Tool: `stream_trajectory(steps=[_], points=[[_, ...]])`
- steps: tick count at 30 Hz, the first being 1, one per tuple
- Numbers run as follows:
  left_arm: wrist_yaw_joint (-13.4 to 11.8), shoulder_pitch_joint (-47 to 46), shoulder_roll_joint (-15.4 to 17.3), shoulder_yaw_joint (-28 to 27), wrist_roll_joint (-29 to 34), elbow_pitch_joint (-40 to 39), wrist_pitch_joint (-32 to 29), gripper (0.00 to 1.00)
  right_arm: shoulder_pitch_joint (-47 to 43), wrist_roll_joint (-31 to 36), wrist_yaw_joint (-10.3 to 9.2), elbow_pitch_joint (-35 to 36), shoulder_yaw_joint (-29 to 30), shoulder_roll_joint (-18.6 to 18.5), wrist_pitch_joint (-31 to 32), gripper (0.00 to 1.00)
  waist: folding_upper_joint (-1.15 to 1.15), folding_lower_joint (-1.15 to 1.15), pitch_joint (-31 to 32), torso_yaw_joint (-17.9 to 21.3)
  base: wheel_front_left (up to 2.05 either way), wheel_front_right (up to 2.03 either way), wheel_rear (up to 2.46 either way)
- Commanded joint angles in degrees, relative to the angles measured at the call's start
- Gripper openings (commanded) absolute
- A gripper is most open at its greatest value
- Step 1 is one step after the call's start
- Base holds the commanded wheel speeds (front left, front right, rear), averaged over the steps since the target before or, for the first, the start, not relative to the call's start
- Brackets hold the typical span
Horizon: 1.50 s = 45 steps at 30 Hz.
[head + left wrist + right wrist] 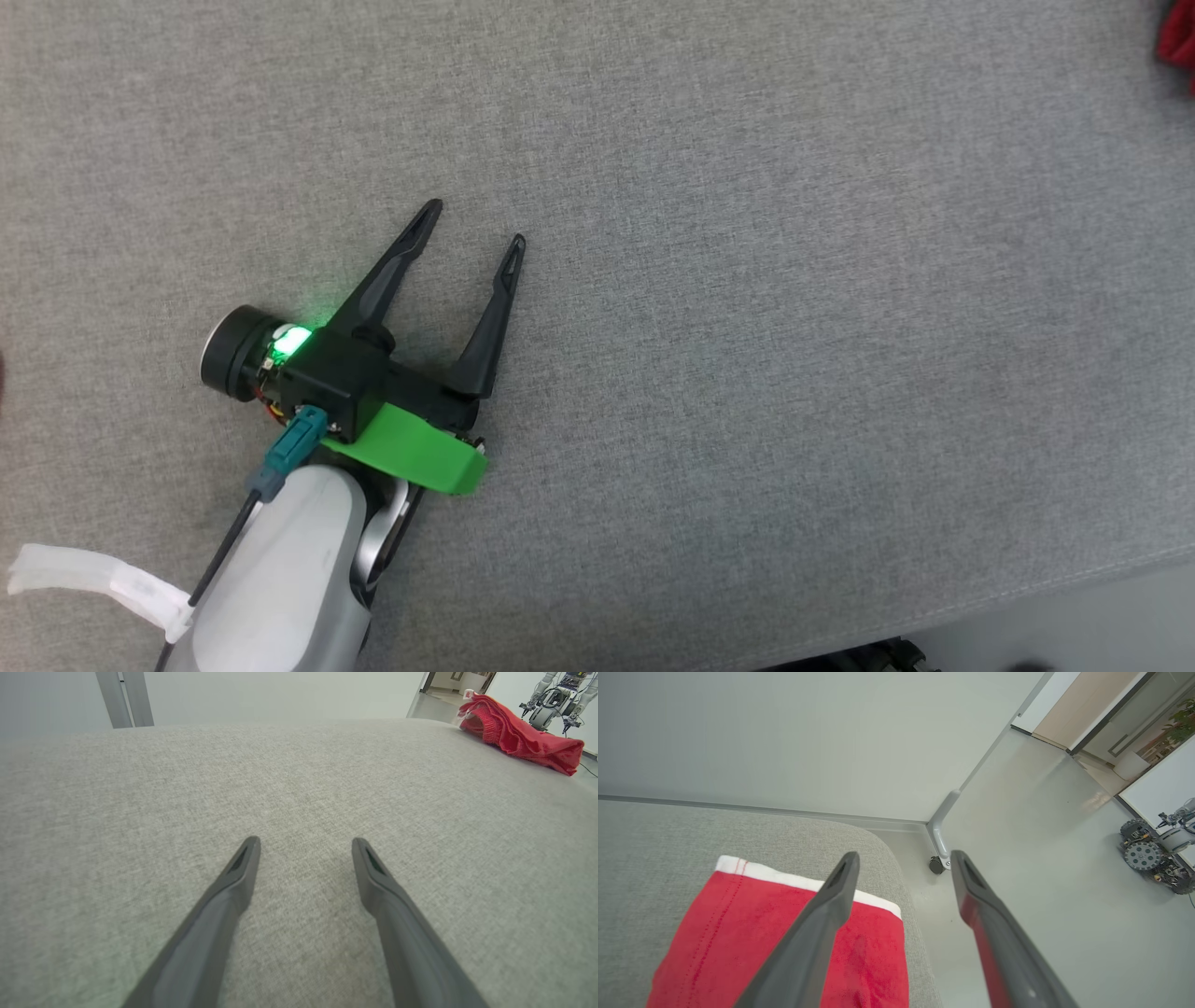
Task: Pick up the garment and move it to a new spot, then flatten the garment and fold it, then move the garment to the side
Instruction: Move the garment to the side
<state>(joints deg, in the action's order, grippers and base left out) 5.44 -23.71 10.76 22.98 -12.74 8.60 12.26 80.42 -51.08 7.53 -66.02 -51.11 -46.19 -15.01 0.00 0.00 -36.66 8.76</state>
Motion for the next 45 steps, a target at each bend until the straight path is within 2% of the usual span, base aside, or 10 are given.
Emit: stream_trajectory(steps=[1, 5, 10, 14, 22, 30, 37, 45], points=[[-0.8, 0.7, 1.3, -0.9, -0.3, 3.4, -0.2, 1.00, -0.6, 2.5, -0.08, 1.5, 2.7, 0.7, -0.2, 1.00, 0.00, 0.00, 1.4, 0.1, 0.00, 0.00, 0.00], [-0.6, 1.7, 0.7, -0.8, -1.1, 3.9, 1.0, 1.00, -6.0, 9.3, -0.08, 8.7, 12.8, 2.4, -0.2, 1.00, 0.00, 0.00, 4.9, 0.1, 0.00, 0.00, 0.00], [-1.0, 3.0, 0.2, -2.0, -2.3, 4.5, 2.3, 1.00, -17.4, 17.5, -0.08, 21.6, 26.1, 6.5, -0.2, 1.00, 0.00, 0.00, 11.5, -0.1, 0.00, 0.00, 0.00], [-1.9, 4.8, 0.4, -4.0, -3.6, 4.2, 2.7, 1.00, -27.2, 21.0, -0.08, 31.4, 32.1, 10.3, -0.2, 1.00, 0.00, 0.00, 16.9, -0.6, 0.00, 0.00, 0.00], [-4.0, 9.7, 0.4, -9.3, -5.8, 2.8, 3.0, 1.00, -42.6, 22.9, -0.08, 44.5, 34.6, 15.5, -0.2, 1.00, 0.00, 0.00, 26.8, -2.6, 0.00, 0.00, 0.00], [-7.2, 16.3, -0.5, -14.4, -5.3, 1.8, 2.9, 1.00, -55.7, 21.1, -0.08, 48.5, 33.9, 19.1, -0.2, 1.00, 0.00, 0.00, 34.0, -4.4, 0.00, 0.00, 0.00], [-5.6, 21.0, -2.3, -16.8, -5.3, 2.7, 2.9, 1.00, -64.4, 20.3, -0.08, 47.6, 36.0, 22.0, -0.2, 1.00, 0.00, 0.00, 37.2, -5.9, 0.00, 0.00, 0.00], [-4.0, 23.1, -4.1, -18.7, -3.5, 4.8, 2.9, 1.00, -69.8, 23.7, -0.07, 48.9, 39.6, 24.9, -0.2, 1.00, 0.00, 0.00, 38.0, -6.4, 0.00, 0.00, 0.00]])
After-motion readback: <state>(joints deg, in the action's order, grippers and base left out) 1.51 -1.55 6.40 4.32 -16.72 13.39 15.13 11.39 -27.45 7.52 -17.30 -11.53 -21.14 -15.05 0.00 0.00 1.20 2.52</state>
